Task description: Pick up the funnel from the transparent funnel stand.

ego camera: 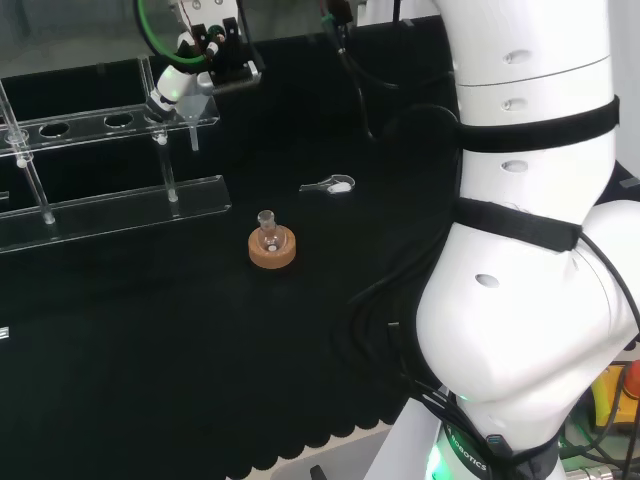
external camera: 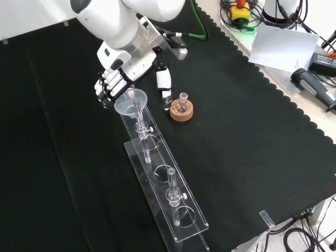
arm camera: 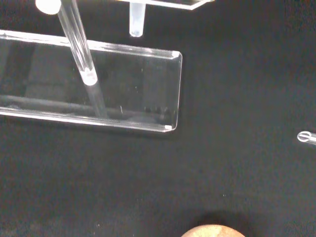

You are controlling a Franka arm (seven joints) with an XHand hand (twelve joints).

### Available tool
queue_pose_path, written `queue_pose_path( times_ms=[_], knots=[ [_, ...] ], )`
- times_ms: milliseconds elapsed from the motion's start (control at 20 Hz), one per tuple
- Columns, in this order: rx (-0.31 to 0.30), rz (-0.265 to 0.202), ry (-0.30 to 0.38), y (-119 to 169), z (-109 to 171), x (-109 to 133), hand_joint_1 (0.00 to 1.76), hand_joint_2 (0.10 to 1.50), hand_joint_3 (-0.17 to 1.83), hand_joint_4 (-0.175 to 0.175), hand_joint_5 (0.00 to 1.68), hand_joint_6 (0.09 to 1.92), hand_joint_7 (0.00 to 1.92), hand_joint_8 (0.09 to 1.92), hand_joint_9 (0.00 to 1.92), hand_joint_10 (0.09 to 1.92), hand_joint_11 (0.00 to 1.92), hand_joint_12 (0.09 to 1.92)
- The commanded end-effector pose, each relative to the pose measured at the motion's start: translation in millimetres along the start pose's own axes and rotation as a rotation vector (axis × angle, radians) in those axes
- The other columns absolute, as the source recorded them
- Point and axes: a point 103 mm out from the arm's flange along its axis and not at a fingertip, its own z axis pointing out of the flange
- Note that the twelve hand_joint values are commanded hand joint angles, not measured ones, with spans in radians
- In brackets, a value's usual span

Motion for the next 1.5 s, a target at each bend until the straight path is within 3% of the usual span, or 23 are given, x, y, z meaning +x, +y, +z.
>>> queue_pose_path(
  times_ms=[50,200,800,1150,1500],
  knots=[
    [-0.05,0.021,0.009,7,1,4,0.51,0.69,0.01,-0.021,0.0,0.09,0.0,0.09,0.0,0.09,0.02,0.31],
    [-0.041,0.021,0.012,10,3,2,0.52,0.69,0.0,-0.028,0.0,0.09,0.0,0.09,0.02,0.09,0.0,0.56],
    [-0.017,0.017,0.018,20,5,-12,0.52,0.71,0.01,-0.039,0.0,0.09,0.09,0.09,0.1,0.1,0.0,0.72],
    [-0.023,0.02,0.008,22,5,-10,0.54,0.73,0.02,-0.037,0.0,0.09,0.12,0.23,0.0,0.69,0.0,0.83],
    [-0.026,0.024,-0.01,24,5,6,0.54,0.74,0.02,-0.03,0.03,0.09,0.17,0.45,0.04,0.81,0.0,0.94]
  ],
)
